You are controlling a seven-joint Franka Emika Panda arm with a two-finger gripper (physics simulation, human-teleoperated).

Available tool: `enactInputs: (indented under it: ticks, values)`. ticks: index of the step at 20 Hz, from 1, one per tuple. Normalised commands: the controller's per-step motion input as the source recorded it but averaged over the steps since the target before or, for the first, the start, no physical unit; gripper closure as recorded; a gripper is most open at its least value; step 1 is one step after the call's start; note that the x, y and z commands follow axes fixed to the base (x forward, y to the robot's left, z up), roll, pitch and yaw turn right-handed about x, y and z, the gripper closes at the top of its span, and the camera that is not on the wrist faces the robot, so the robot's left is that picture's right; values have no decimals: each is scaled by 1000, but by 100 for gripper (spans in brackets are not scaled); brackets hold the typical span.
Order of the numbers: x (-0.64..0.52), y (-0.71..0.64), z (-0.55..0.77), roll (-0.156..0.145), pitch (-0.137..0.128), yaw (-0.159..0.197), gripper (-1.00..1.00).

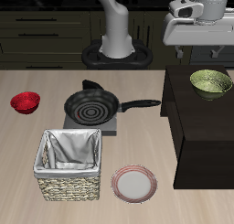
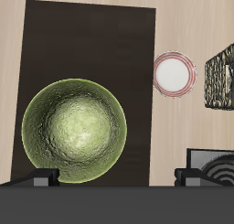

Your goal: Place the green bowl in the basket

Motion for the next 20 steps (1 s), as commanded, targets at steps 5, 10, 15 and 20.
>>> enactInputs:
  ticks: [5, 10, 15, 20]
  values:
    - [24, -20, -275, 1, 29, -2, -100]
    - [-1, -76, -395, 0, 48, -12, -100]
    - [-40, 48, -397, 20, 47, -13, -100]
    - [-79, 65, -302, 34, 27, -26, -100]
